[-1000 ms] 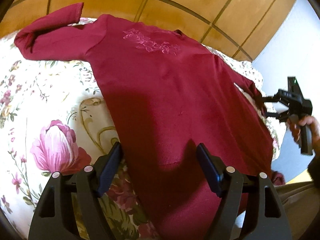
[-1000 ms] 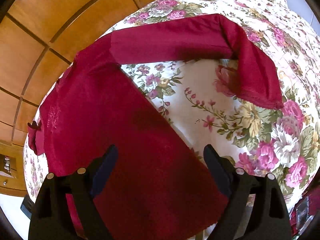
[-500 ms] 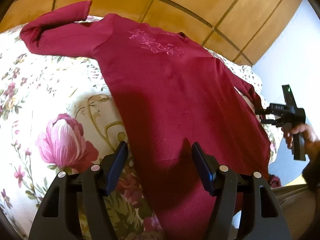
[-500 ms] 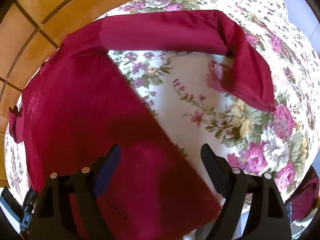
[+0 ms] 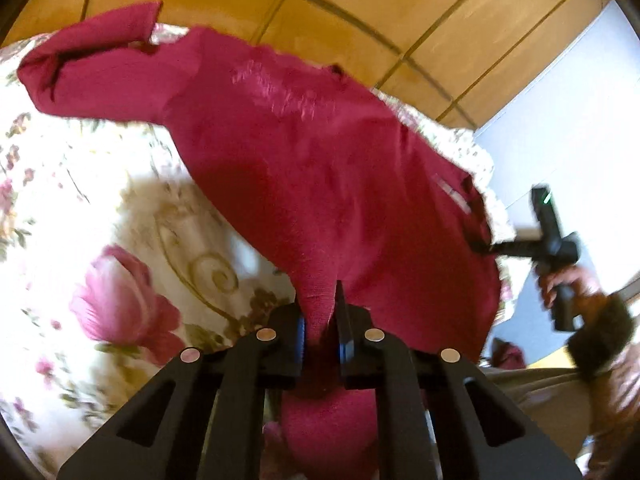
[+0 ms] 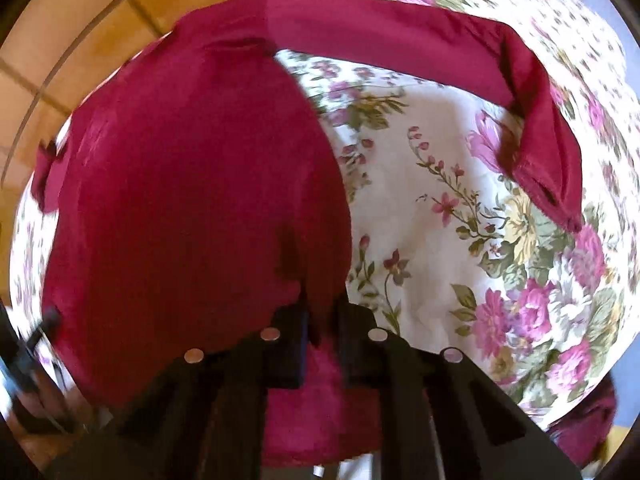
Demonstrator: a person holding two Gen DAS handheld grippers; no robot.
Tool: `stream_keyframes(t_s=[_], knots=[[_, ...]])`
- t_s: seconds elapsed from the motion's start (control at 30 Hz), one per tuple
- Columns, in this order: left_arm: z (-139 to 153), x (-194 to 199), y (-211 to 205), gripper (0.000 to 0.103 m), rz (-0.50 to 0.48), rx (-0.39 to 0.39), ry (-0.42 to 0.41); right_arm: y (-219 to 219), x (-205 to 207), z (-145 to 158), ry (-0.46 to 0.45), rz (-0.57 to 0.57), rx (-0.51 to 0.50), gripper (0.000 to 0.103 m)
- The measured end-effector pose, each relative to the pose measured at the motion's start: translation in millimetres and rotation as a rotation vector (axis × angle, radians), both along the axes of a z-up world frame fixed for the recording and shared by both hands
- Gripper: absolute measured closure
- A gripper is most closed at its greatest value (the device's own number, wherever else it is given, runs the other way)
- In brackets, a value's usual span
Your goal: Fold small clothes
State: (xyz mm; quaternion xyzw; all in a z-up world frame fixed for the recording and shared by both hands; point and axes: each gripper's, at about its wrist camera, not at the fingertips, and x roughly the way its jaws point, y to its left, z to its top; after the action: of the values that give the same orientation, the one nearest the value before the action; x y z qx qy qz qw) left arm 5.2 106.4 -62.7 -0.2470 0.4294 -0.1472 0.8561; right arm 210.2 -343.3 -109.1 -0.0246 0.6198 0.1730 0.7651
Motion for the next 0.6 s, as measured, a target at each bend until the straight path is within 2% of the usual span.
stream_keyframes(t_s=[0.07,0.13,0.17,0.23,0.3,0.33,0.37,0.4,0.43,0.47,0.53,0.6], knots=[[16,-4,11,0.093,-0.003,-0.001,-0.023,2,-14,-1,0.031,0.080,0.029,0.093],[22,-4,18,0.093,-0.016,0.003,-0.018,8,-24,-7,0.050,0.157,-0.001,0.093],[20,-4,20,0.093,-0.034,0.006,0.006,13,-28,-15,0.063,0.188,-0.065,0.093],[7,-5,17,0.092,-0.054,0.035,0.047,17,-25,-27,0.089,0.185,-0.107,0.092],[-15,-2,8,0.091,-0.060,0.098,0.123,20,-20,-26,0.088,0.186,-0.126,0.087],[-23,-1,7,0.081,-0.048,0.106,0.153,21,-19,-22,0.068,0.188,-0.126,0.072],[-26,-1,9,0.070,-0.036,0.089,0.163,20,-17,-15,0.031,0.175,-0.124,0.034],[-28,-2,12,0.065,-0.027,0.047,0.160,20,-14,-9,-0.004,0.151,-0.127,0.018],[-27,-2,15,0.054,-0.020,0.020,0.155,19,-11,-1,-0.043,0.124,-0.123,0.009],[-24,-1,20,0.046,-0.003,0.004,0.145,16,-7,6,-0.068,0.099,-0.106,0.010],[-15,0,30,0.039,0.051,0.020,0.107,11,1,19,-0.123,0.034,-0.084,0.008],[-8,0,42,0.035,0.100,0.041,0.073,4,8,31,-0.184,-0.043,-0.097,0.003]])
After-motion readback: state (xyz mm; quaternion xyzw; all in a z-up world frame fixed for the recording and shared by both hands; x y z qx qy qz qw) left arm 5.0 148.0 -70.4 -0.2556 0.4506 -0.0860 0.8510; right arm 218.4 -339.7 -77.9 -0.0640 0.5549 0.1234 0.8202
